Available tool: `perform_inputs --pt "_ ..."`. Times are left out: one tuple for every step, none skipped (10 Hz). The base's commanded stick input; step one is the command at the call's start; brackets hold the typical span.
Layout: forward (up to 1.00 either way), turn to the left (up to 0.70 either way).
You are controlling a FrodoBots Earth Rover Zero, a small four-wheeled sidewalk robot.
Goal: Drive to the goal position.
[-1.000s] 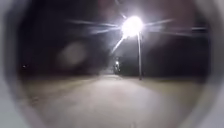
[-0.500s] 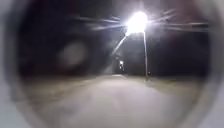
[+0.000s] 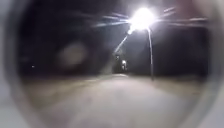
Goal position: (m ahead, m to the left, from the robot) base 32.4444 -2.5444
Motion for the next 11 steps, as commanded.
perform_inputs --pt "0.85 -0.03" --pt "0.85 -0.03" --pt "0.85 -0.03" --pt "0.85 -0.03" --pt "0.85 -0.04" --pt "0.85 -0.06" --pt "0.85 -0.06" --pt "0.85 -0.06" --pt "0.85 -0.04" --pt "0.85 0.00" --pt "0.85 0.00"
